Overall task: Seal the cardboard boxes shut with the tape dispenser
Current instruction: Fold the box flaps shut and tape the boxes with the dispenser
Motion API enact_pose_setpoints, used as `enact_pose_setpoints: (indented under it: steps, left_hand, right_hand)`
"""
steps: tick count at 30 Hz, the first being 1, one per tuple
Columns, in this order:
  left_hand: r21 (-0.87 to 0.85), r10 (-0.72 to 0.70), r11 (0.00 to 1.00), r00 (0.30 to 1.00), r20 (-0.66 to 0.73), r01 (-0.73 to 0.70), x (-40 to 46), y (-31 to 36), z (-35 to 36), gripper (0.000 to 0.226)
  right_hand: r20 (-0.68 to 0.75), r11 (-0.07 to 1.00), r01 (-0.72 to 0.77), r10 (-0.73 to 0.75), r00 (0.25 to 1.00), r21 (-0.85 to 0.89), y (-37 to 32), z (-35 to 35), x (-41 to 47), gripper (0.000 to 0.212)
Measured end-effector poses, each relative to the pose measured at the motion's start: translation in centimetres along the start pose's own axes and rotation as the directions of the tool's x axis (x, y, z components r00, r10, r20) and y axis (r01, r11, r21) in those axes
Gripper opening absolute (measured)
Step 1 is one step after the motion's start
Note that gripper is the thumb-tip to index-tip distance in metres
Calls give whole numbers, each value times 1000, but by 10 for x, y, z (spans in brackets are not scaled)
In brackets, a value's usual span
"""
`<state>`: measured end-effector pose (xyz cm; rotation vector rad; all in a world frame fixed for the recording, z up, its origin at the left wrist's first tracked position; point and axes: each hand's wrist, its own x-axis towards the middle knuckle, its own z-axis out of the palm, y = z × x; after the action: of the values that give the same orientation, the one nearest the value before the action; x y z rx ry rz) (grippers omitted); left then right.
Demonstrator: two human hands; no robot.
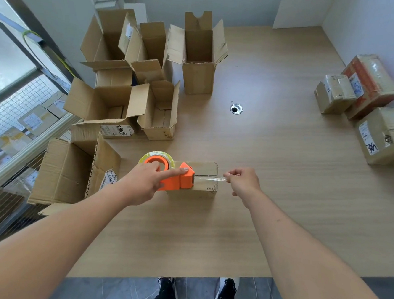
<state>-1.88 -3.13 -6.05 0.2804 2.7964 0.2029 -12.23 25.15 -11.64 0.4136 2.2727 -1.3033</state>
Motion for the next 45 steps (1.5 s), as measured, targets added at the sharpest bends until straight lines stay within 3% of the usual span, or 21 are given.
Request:
enact_pose_setpoints:
  steps: [7,18,19,22,23,26,28,33,38,45]
  left_hand:
    - [-37,2,999,1000,-2,-2,1,-1,2,84]
    - [-48,4,999,1000,-16,-5,2,-2,8,82]
    - [-47,9,999,1000,-17,-10,2,-2,8,83]
    - [-31,30,999,999,-29,-31,2,-2,8,85]
    - [-30,35,999,999,-26,-36,2,-2,8,86]
    - [-37,22,999,1000,-13,-23,1,-2,8,87]
    - [-43,16,999,1000,6,-15,2,-3,8,86]
    - [-57,25,998,1000,4,-25,2,-2,8,86]
    - [-65,16,998,1000,-18,-17,-1,1,9,87]
    - [-125,53,991,999,6,-52,4,-4,5,86]
  right_hand:
    - [-54,999,-42,43,998,22,11,14,3,19]
    - [-103,972,-142,163,981,186,13,42,5,4]
    - [-124,971,-143,169,978,191,10,44,3,11]
    - [-154,930,-208,263,952,303,5,42,0,61]
    - [-163,923,-221,282,946,317,5,41,-1,61]
    - [-243,973,-111,160,957,204,7,48,-2,19]
    - [-300,992,-34,70,951,122,-1,54,-10,7]
    - [-323,996,52,-24,946,78,-12,59,-32,35]
    - [-364,999,3,13,931,43,-12,68,-44,20]
    - [-340,998,-18,37,940,60,-7,85,-56,42]
